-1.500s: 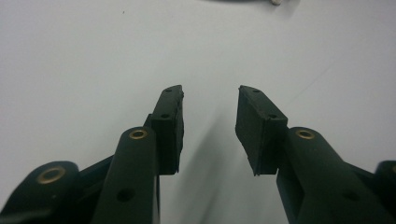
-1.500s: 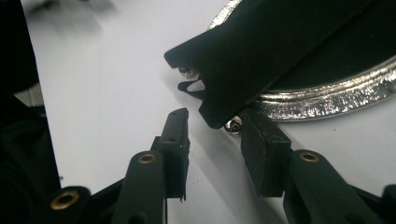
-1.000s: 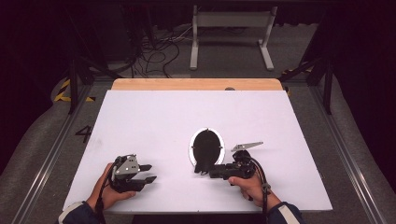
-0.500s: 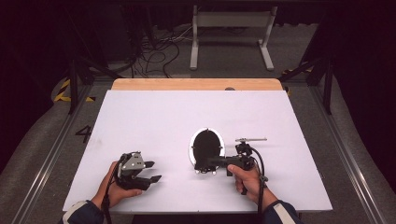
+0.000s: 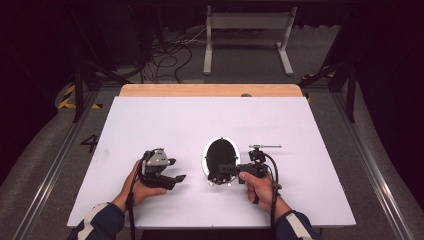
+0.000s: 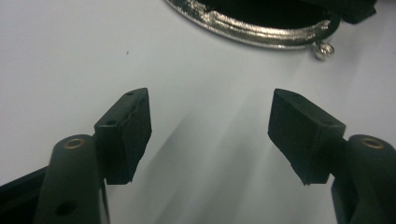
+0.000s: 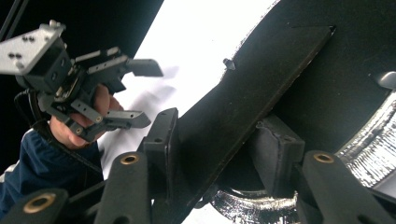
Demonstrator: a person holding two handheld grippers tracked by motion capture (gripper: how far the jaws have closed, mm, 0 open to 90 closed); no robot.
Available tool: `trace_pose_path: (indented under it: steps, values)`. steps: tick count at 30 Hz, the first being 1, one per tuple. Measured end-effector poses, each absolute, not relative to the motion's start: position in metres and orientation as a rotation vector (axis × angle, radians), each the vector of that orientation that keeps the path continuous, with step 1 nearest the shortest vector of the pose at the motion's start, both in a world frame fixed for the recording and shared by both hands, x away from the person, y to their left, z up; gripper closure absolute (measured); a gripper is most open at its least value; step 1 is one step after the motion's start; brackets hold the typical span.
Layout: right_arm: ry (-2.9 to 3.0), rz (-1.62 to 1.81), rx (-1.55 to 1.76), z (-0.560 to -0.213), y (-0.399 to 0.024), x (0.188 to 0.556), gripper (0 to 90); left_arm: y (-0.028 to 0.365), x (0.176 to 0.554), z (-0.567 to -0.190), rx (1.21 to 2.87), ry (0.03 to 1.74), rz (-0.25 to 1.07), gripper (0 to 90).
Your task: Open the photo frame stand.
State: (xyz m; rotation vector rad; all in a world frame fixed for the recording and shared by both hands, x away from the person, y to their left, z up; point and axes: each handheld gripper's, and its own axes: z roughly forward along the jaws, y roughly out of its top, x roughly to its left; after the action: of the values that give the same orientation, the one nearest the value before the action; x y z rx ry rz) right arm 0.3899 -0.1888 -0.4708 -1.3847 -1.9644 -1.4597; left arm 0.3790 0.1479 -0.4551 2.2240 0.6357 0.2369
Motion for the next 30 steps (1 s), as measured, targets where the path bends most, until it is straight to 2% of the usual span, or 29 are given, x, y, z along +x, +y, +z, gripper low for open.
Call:
trace_pose_path:
  steps: [1,5,11,17,30]
  values:
    - [-1.973,-1.466,-1.371,-0.472,-0.19,0.39,57.2,0.14,0.384,-0.456,2.226,0.626,0.232,28.4]
    - [-1.985,-1.481,-1.336,-0.473,-0.191,0.392,57.6,0.131,0.395,-0.455,2.242,0.586,0.253,28.4]
    - [-2.022,-1.505,-1.296,-0.472,-0.19,0.391,59.2,0.112,0.416,-0.456,2.169,0.623,0.133,27.9]
    - [-2.07,-1.545,-1.223,-0.47,-0.192,0.388,62.1,0.107,0.425,-0.46,2.126,0.66,0.068,22.5]
    - [-2.223,-1.614,-1.128,-0.462,-0.189,0.377,63.0,0.093,0.434,-0.463,2.09,0.589,-0.053,27.8]
